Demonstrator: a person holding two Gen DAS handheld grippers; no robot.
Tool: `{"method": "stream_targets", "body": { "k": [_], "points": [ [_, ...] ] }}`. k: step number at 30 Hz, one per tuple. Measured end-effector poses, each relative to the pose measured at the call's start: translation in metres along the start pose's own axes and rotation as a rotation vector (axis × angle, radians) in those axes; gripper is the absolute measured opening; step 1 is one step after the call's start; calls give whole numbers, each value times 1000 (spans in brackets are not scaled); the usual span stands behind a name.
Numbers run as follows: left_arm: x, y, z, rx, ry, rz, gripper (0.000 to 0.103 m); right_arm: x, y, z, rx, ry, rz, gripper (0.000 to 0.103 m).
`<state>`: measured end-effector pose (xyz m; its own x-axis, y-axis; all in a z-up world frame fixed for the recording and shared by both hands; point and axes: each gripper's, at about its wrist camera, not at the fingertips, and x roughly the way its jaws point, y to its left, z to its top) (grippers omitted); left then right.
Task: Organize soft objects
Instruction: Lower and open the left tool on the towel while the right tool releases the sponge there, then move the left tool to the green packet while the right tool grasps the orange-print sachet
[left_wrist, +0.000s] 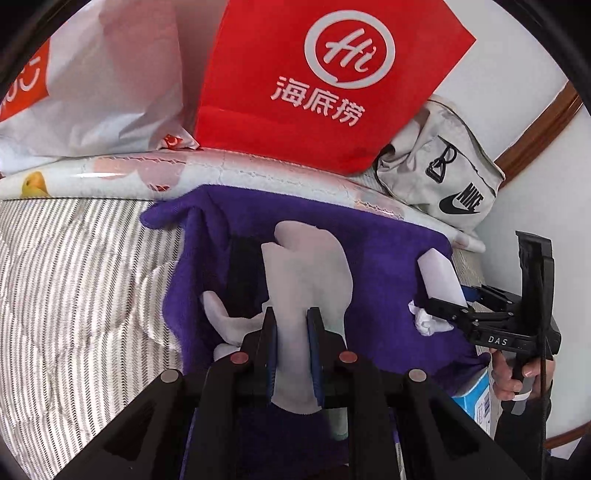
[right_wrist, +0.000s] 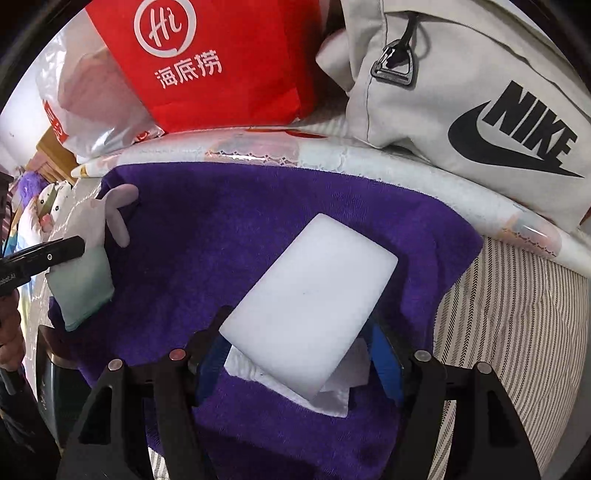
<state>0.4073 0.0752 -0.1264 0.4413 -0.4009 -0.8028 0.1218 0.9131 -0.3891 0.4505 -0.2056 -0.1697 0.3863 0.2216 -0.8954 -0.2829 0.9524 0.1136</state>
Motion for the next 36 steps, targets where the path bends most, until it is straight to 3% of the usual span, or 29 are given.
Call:
{"method": "stream_targets", "body": {
  "k": [5, 11, 15, 19, 25, 31, 36],
  "points": [
    [1, -3, -1, 0, 2, 16, 30, 5, 0, -1, 13, 62, 50, 76],
    [-9, -8, -10, 27, -5, 55, 44, -6, 2, -5, 18, 51, 28, 77],
    [-22, -13, -15, 47, -15, 102, 45, -22, 3, -11, 19, 34, 22, 77],
    [-37, -16, -21, 39, -35, 127, 54, -44, 4, -19, 31, 8, 29, 77],
    [-67, -25, -44, 58, -69, 128, 54, -79, 10, -46, 37, -17, 64, 77],
    [-104, -47, -79, 132, -140, 118, 54, -119, 28, -87, -7, -122, 26, 76],
    [-124, -57, -116, 125, -136, 79, 54, -150, 54, -137, -49, -193, 50, 76]
  ]
}}
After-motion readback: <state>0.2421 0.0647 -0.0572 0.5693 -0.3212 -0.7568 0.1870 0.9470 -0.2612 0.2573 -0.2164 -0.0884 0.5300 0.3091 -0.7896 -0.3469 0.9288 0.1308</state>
